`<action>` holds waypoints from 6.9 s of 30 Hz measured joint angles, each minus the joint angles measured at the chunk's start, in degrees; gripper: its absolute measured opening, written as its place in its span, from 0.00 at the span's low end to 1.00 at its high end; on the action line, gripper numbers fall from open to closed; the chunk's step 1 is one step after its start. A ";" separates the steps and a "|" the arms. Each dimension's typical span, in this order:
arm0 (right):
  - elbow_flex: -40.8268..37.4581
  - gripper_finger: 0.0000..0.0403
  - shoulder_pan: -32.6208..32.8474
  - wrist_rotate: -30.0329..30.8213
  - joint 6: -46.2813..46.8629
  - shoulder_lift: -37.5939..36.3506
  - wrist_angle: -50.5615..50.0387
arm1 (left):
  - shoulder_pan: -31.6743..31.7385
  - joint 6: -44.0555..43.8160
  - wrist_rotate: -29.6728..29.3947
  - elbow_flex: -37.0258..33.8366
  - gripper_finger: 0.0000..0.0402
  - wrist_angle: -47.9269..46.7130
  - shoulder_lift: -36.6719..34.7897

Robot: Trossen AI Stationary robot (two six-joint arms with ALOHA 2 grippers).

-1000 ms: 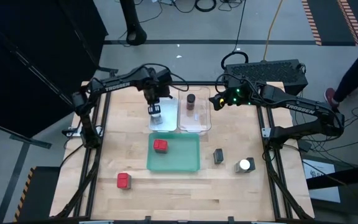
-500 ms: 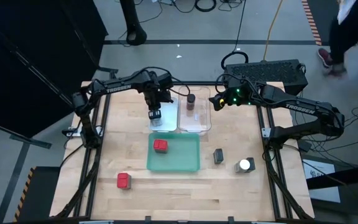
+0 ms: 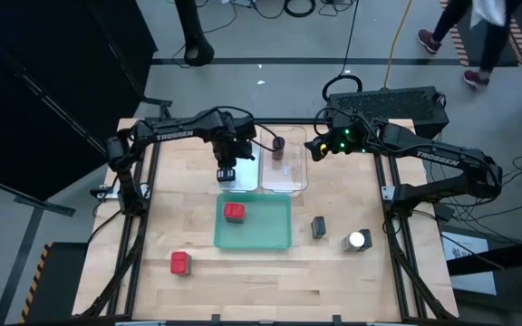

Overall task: Sort spices by type
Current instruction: Put the left white spice bottle into the white bin, then put the left black spice can into the transparent bin

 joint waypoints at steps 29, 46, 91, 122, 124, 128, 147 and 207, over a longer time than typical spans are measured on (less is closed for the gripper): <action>0.02 0.66 3.72 -14.87 14.30 -1.86 -2.95 | -0.25 -7.70 -11.68 1.11 0.01 9.79 -8.64; 7.76 0.66 26.67 -15.45 45.41 1.41 -16.49 | -1.66 -7.84 -11.69 1.15 0.02 31.42 -22.31; -1.21 0.65 31.78 -15.10 47.85 26.38 -16.66 | -1.70 -9.40 -11.73 1.09 0.02 23.81 -23.61; 36.47 0.24 21.47 -11.24 5.31 21.94 -56.73 | -1.70 -14.37 -11.73 1.09 0.02 26.84 -23.61; 39.20 0.24 19.16 -11.26 1.26 21.78 -56.76 | -1.70 -18.31 -11.74 1.09 0.02 26.67 -23.61; 43.33 0.24 14.33 -10.35 -8.27 22.87 -56.69 | -1.70 -24.11 -11.71 1.09 0.02 25.66 -23.61; 45.31 0.24 3.56 -4.26 -49.50 41.15 -54.20 | -2.18 -34.46 -11.52 1.09 0.02 21.66 -27.84; 45.29 0.24 5.86 -8.55 -50.96 53.16 -42.42 | -2.08 -34.38 -17.65 1.09 0.02 16.97 -33.20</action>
